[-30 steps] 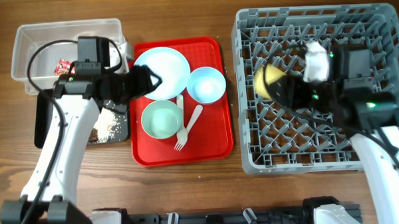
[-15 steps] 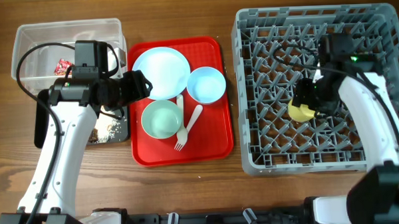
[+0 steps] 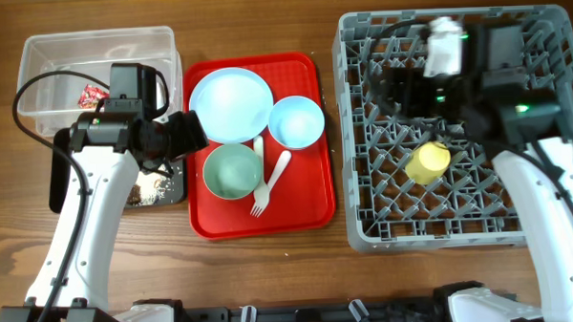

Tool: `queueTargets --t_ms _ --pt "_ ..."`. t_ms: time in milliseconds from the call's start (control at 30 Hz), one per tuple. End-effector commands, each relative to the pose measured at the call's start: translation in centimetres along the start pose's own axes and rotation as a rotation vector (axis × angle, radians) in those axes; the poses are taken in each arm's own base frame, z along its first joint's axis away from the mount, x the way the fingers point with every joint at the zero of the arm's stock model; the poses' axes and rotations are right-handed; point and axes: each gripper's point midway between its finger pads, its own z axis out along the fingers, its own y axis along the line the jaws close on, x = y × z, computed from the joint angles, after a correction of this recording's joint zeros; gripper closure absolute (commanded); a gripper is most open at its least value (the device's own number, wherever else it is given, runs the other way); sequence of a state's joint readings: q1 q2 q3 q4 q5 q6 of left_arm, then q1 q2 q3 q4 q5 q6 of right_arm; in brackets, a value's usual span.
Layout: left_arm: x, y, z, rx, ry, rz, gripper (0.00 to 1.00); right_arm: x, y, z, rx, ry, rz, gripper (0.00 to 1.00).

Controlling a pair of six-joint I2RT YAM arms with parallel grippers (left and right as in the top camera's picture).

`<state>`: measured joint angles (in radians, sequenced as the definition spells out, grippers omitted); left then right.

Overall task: Sort waste into correct bins and load items into the dishwasher rack
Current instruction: 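Grasp the light blue bowl with the right gripper, place in rack's back-left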

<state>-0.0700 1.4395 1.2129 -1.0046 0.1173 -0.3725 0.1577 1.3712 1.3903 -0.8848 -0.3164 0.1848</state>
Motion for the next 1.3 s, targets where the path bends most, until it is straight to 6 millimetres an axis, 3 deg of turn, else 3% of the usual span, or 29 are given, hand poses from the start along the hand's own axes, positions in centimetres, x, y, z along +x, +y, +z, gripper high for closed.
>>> queueTargets --t_ms 0,100,167,267,367,433,500,633,700,800,900,1000,1100,1267 --pt "-0.7 0.8 -0.5 -0.037 -0.04 -0.037 0.18 2.2 3.4 4.0 0.004 0.102 -0.013 0.13" --pt "-0.6 0.8 -0.5 -0.037 -0.04 -0.037 0.17 5.5 6.0 9.6 0.049 0.213 -0.086 0.15" --pt "-0.6 0.8 -0.5 -0.037 -0.04 -0.037 0.17 7.4 5.0 13.4 0.167 0.261 0.013 0.17" --pt "-0.6 0.8 -0.5 -0.037 -0.04 -0.037 0.16 9.4 4.0 17.5 0.227 0.306 0.07 0.25" --pt "-0.6 0.8 -0.5 -0.037 -0.04 -0.037 0.16 11.1 2.3 19.7 0.309 0.34 0.156 0.26" --pt "-0.6 0.8 -0.5 -0.037 -0.04 -0.037 0.16 12.6 1.5 20.6 0.341 0.382 0.177 0.36" --pt "-0.6 0.8 -0.5 -0.037 -0.04 -0.037 0.16 13.7 1.1 21.4 0.361 0.412 0.213 0.47" --pt "-0.6 0.8 -0.5 -0.037 -0.04 -0.037 0.16 13.4 1.1 21.2 0.367 0.4 0.232 0.82" --pt "-0.6 0.8 -0.5 -0.037 -0.04 -0.037 0.16 12.4 1.1 20.7 0.374 0.359 0.231 0.96" --pt "-0.6 0.8 -0.5 -0.037 -0.04 -0.037 0.16 10.8 1.0 19.5 0.393 0.298 0.219 0.96" --pt "-0.6 0.8 -0.5 -0.037 -0.04 -0.037 0.16 6.8 1.4 15.9 0.396 0.152 0.2 0.95" --pt "-0.7 0.8 -0.5 -0.036 -0.043 -0.037 0.15 0.7 1.6 10.4 0.396 -0.07 0.069 0.96" --pt "-1.0 0.7 -0.6 -0.031 -0.053 -0.036 0.15 -4.1 -0.4 5.6 0.513 -0.246 -0.09 0.96" --pt "-1.3 0.5 -0.6 -0.025 -0.065 -0.034 0.14 -11.8 -6.0 -1.6 1.0 -0.454 -0.358 0.96"
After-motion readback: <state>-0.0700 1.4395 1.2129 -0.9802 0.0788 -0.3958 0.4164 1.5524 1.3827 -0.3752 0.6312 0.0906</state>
